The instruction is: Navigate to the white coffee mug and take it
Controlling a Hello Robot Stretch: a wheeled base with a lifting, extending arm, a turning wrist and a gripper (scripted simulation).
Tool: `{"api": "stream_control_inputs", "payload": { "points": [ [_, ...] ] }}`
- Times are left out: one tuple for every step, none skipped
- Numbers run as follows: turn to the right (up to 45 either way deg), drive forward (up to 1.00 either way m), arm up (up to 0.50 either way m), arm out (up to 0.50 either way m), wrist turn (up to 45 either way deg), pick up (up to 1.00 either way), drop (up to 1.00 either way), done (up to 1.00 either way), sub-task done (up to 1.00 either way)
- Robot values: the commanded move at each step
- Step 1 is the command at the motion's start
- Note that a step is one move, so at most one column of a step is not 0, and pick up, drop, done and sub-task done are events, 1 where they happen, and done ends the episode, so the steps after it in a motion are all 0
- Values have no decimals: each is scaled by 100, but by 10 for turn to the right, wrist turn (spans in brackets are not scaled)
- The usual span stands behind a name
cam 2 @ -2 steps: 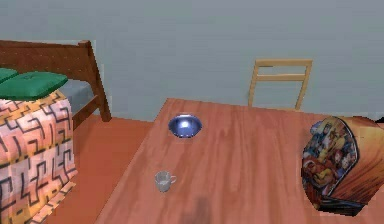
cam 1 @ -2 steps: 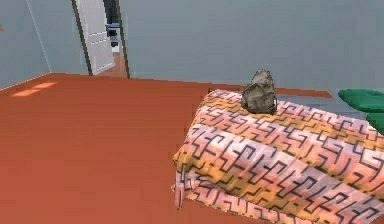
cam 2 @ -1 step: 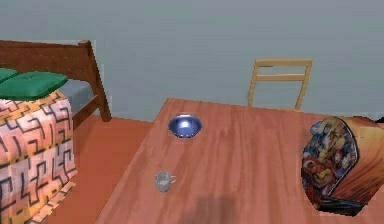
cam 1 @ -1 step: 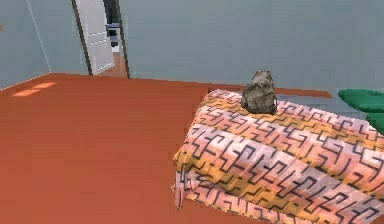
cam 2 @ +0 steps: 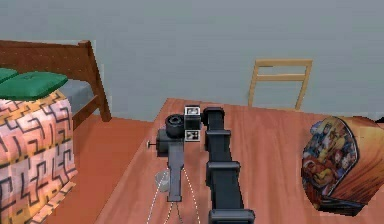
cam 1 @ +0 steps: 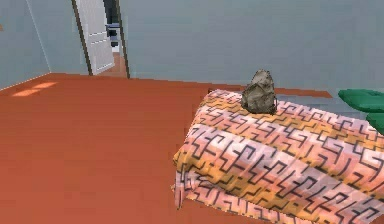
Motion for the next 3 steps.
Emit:
{"api": "stream_control_inputs", "payload": {
  "points": [
    [0, 0, 0, 0, 450, 0, 0, 0, 0],
    [0, 0, 0, 0, 450, 0, 0, 0, 0],
    [0, 0, 0, 0, 450, 0, 0, 0, 0]
  ]
}}
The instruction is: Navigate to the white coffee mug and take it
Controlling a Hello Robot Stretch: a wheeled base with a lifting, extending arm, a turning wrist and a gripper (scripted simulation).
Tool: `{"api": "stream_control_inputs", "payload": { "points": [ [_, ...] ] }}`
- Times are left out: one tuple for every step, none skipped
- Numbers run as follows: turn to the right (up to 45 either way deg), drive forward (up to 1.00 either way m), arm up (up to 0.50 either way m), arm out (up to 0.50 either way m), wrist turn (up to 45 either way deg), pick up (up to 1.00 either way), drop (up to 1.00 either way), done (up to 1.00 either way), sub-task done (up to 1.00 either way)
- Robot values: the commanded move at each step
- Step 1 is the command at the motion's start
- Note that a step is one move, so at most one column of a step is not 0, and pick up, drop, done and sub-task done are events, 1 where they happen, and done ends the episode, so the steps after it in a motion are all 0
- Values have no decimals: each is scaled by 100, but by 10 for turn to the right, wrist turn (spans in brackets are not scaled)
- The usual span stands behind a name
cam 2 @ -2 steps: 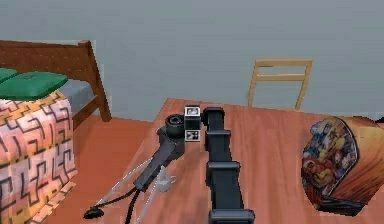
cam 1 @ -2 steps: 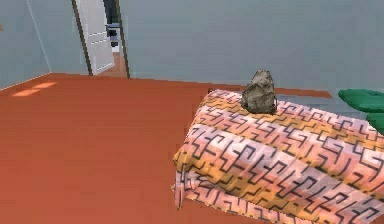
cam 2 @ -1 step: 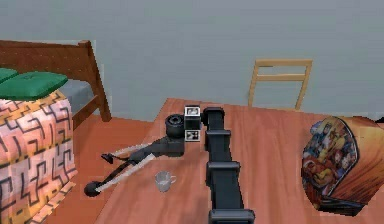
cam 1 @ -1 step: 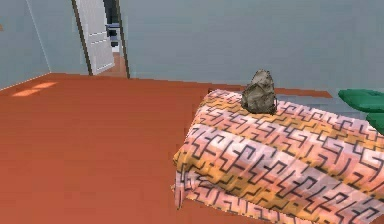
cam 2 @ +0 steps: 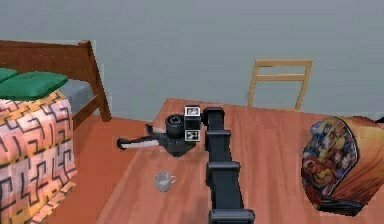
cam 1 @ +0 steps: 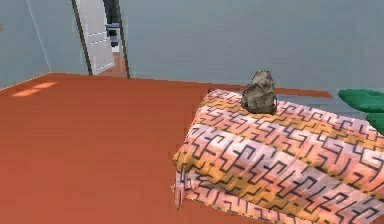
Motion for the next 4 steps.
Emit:
{"api": "stream_control_inputs", "payload": {
  "points": [
    [0, 0, 0, 0, 180, 0, 0, 0, 0],
    [0, 0, -30, 0, 0, 0, 0, 0, 0],
    [0, 0, 0, 0, 0, 100, 0, 0, 0],
    [0, 0, 10, 0, 0, 0, 0, 0, 0]
  ]
}}
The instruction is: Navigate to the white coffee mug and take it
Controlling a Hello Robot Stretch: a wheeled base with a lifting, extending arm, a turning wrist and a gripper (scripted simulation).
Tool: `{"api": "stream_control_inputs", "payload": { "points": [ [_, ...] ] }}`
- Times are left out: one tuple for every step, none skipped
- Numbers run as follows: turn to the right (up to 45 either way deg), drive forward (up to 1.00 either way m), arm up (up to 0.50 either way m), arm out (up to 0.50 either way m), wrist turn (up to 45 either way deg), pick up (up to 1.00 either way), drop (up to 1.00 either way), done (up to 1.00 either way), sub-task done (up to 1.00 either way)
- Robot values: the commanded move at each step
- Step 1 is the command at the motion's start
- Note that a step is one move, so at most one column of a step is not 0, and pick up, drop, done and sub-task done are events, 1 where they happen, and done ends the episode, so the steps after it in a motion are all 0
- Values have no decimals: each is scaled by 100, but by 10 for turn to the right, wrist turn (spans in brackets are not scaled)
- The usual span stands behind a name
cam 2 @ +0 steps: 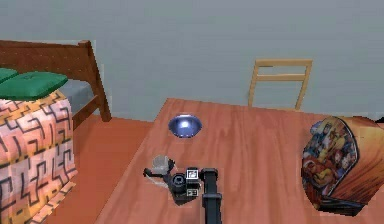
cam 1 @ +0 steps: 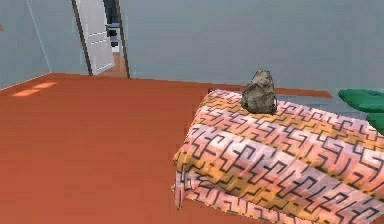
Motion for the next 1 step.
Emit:
{"api": "stream_control_inputs", "payload": {
  "points": [
    [0, 0, 0, 0, 0, 0, 0, 100, 0]
  ]
}}
